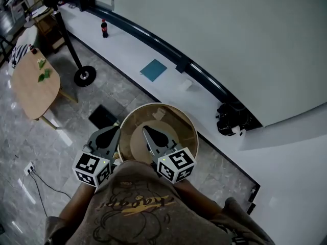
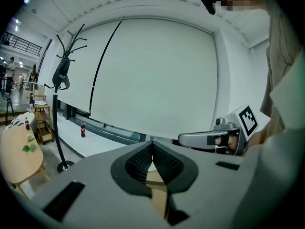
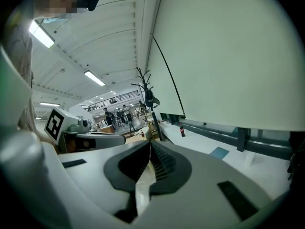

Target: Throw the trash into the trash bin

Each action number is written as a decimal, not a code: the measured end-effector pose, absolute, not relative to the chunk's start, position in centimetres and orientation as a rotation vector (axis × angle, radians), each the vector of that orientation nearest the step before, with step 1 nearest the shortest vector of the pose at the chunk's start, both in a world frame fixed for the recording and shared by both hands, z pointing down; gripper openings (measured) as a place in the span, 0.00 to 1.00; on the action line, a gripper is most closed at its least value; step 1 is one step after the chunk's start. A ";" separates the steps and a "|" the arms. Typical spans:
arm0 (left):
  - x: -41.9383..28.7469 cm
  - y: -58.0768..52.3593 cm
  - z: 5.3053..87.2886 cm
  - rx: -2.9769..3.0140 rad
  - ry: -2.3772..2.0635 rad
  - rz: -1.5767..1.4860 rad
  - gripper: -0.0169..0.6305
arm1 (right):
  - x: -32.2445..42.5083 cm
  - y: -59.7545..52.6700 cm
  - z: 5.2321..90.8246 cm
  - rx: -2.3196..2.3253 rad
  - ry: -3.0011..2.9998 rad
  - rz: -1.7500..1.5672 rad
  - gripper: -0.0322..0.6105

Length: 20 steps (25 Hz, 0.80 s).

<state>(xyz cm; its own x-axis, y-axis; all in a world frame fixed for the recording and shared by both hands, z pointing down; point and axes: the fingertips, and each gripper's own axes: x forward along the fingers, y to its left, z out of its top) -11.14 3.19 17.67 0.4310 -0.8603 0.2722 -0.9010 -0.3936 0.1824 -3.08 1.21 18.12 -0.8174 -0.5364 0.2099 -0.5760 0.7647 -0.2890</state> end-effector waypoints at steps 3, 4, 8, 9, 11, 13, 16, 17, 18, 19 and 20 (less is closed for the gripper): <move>-10.7 3.1 17.6 2.398 -1.521 0.189 0.06 | -2.7 1.3 17.9 0.901 -2.863 0.515 0.08; -10.6 3.2 17.6 2.398 -1.521 0.186 0.06 | -2.6 1.4 17.9 0.903 -2.865 0.513 0.08; -10.4 3.3 17.7 2.391 -1.533 0.183 0.06 | -2.3 1.8 17.8 0.890 -2.874 0.483 0.08; -10.4 3.3 17.7 2.387 -1.536 0.179 0.06 | -2.3 1.9 17.7 0.884 -2.877 0.477 0.08; -10.4 3.5 17.7 2.378 -1.539 0.168 0.06 | -2.4 2.2 17.6 0.873 -2.881 0.471 0.08; -10.4 3.6 17.6 2.375 -1.539 0.162 0.06 | -2.5 2.4 17.6 0.866 -2.882 0.469 0.08; -10.2 3.7 17.6 2.374 -1.541 0.164 0.06 | -2.7 2.5 17.6 0.857 -2.883 0.473 0.08; -10.2 3.7 17.6 2.373 -1.543 0.164 0.06 | -2.8 2.6 17.6 0.854 -2.884 0.473 0.08; -10.1 3.8 17.7 2.372 -1.545 0.162 0.06 | -2.8 2.7 17.7 0.851 -2.885 0.473 0.08; -10.0 3.9 17.8 2.371 -1.546 0.160 0.06 | -2.8 2.9 17.8 0.849 -2.885 0.472 0.08; -9.9 4.1 17.8 2.369 -1.546 0.156 0.06 | -2.8 3.1 17.9 0.847 -2.886 0.472 0.08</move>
